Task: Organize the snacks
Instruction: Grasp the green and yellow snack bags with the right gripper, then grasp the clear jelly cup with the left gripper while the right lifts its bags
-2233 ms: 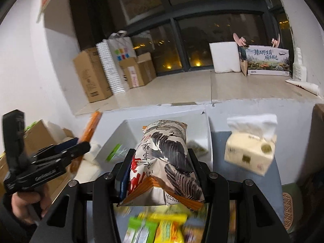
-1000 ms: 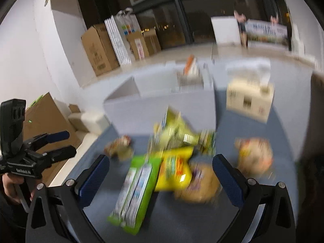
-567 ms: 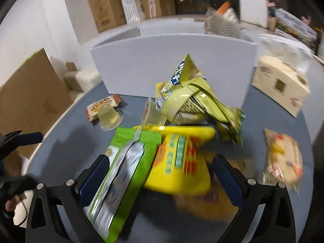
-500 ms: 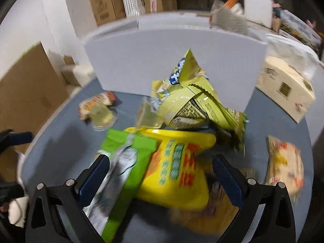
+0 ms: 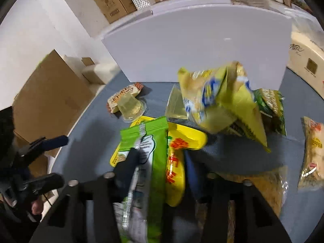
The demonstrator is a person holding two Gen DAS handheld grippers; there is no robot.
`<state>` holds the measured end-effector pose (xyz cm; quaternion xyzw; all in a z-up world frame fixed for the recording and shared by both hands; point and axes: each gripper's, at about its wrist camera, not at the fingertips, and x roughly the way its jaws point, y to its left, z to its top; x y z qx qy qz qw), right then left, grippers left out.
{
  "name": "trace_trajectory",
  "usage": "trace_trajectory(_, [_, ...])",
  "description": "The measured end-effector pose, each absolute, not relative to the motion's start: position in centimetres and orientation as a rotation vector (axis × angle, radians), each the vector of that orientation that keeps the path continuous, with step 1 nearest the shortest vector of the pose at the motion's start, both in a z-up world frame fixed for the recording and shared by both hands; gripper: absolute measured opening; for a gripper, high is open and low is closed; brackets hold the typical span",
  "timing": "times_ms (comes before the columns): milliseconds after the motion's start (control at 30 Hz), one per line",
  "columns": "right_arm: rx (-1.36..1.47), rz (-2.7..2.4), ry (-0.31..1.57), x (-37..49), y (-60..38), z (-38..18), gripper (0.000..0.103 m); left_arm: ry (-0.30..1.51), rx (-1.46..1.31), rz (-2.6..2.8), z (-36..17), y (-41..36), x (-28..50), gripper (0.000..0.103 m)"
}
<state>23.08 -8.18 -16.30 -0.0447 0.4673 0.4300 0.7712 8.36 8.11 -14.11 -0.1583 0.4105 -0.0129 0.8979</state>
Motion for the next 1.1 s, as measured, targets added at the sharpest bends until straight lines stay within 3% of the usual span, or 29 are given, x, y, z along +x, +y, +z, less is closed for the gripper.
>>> trace_trajectory(200, [-0.193,0.949,0.879,18.6,-8.2,-13.4,0.032,0.845,-0.348,-0.005,-14.3,9.1,8.6,0.103])
trace_trajectory(400, [-0.248,0.881,0.732,16.2,-9.8,-9.9,0.031,0.838,-0.310,0.016,-14.1,10.0,9.4,0.103])
trace_trajectory(700, [-0.189,0.810,0.711,14.8,-14.2,-8.1,0.030,0.900,-0.217,0.064,-15.3,11.7,16.4,0.103])
trace_trajectory(867, [-0.160,0.782,0.741,15.0,-15.7,-9.0,0.030,0.870,-0.095,-0.018,-15.4,8.8,18.7,0.099])
trace_trajectory(1000, [-0.138,0.775,0.762,15.3,-16.5,-9.5,0.030,0.895,0.042,-0.012,-16.4,6.4,20.1,0.079])
trace_trajectory(1067, [-0.141,0.767,0.764,15.3,-16.8,-9.6,0.030,0.891,0.084,0.009,-16.4,6.0,20.3,0.063])
trace_trajectory(1100, [-0.137,0.766,0.763,15.3,-16.9,-9.6,0.030,0.887,0.096,0.021,-16.2,5.9,20.4,0.046])
